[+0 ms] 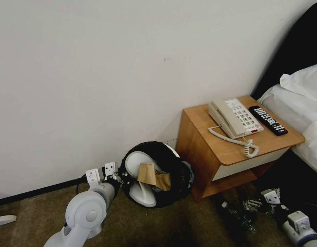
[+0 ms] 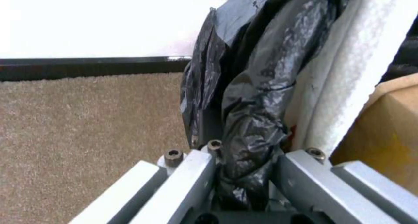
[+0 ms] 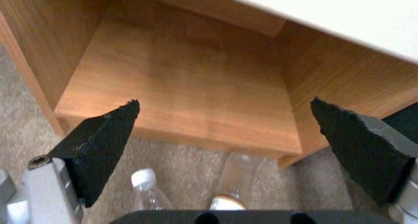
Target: Pick up the trash bin, then pick up the garbage from the floor and place it into the trash bin.
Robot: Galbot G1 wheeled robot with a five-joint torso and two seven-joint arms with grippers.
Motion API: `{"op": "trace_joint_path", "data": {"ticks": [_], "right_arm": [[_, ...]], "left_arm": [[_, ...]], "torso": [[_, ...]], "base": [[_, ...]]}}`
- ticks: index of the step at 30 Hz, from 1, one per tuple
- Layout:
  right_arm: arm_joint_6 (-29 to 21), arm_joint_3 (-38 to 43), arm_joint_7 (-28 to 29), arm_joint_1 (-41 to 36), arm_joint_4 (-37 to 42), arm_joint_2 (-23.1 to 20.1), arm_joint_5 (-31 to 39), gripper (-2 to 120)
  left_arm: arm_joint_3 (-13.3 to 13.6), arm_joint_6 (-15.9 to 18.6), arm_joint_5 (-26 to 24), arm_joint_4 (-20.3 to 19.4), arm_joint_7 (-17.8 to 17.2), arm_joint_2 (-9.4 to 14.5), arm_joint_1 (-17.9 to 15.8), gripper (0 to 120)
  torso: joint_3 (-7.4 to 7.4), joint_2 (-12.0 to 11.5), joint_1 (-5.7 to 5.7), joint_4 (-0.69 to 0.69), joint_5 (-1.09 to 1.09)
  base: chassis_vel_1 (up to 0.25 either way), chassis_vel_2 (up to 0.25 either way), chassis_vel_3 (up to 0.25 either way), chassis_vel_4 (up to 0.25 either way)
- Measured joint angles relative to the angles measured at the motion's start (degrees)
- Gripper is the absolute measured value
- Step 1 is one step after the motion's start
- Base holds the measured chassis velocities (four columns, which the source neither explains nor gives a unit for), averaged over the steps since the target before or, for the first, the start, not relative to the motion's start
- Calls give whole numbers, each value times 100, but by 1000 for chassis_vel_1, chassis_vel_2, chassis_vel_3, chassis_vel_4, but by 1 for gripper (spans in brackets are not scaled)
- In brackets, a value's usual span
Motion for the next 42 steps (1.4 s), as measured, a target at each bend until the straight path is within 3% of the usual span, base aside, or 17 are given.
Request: {"op": "trace_joint_path", "data": {"ticks": [9, 23, 42], "right_arm": [[-118, -400, 41, 194, -446, -645, 380, 100], [-125, -1069, -34, 612, -990, -1121, 503, 100], [-138, -1512, -30, 861, -1238, -1247, 811, 100]], "left_arm": [[-42, -3, 8, -10, 38, 1, -13, 0], [-93, -11, 32, 2, 84, 1, -5, 0], [-114, -16, 113, 14, 93, -26, 68, 0]], "torso": [[0, 0, 0, 0, -1], [0, 0, 0, 1, 0], [0, 0, 0, 1, -1]], "base": [[0, 0, 0, 0], [0, 0, 0, 0], [0, 0, 0, 0]]}}
